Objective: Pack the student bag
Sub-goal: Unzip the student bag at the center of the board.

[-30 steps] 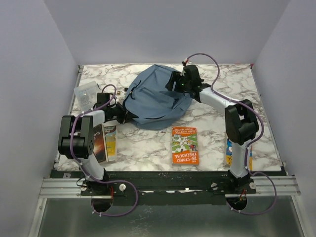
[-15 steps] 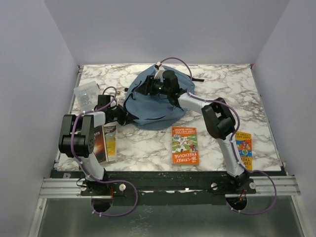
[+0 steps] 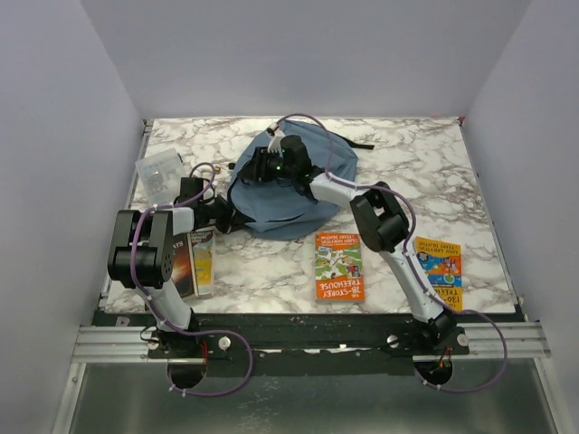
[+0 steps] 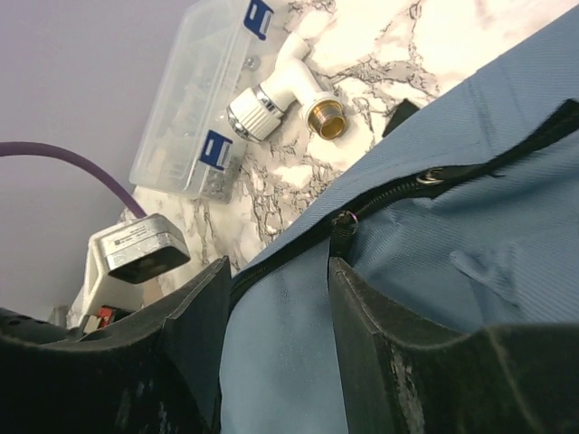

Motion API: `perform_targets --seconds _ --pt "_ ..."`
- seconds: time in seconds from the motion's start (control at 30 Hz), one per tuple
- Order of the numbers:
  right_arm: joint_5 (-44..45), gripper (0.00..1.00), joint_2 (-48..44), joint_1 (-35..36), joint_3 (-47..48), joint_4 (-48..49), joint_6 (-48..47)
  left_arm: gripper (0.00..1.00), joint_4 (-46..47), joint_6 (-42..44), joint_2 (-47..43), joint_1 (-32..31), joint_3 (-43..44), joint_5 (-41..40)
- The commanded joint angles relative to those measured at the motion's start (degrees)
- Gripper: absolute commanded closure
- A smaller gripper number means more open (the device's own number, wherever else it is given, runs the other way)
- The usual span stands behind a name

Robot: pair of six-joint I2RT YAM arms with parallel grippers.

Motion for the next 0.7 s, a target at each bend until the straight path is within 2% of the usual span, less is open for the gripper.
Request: perform_targets --seconds 0.0,0.17,0.27,0.33,0.57,0.67 --pt "6.0 0.48 3.7 1.8 4.3 -5.8 -3.2 1.00 -1.3 1.3 -1.2 -0.7 -1.9 1.8" --pt "9.3 0.52 6.1 1.9 7.6 -10.7 -6.5 1.00 -1.3 1.6 -1.8 -0.7 -2.5 1.7" --pt "9.5 0.67 6.7 2.0 7.7 -11.5 -8.6 1.00 -1.3 1.9 -1.8 -0.7 -2.6 1.7" --pt "9.9 0.70 6.9 2.1 7.5 -12.3 -9.4 1.00 -1.3 1.9 -1.9 -0.9 -2.7 1.6" --pt "12.1 0.59 6.7 2.7 6.8 -13.5 -11.2 1.00 -1.3 1.9 -2.4 -1.2 -2.1 1.4" --pt "13.6 0.54 5.0 2.7 4.3 -10.7 -11.2 1.00 -1.3 2.1 -2.5 -1.5 -2.3 1.6"
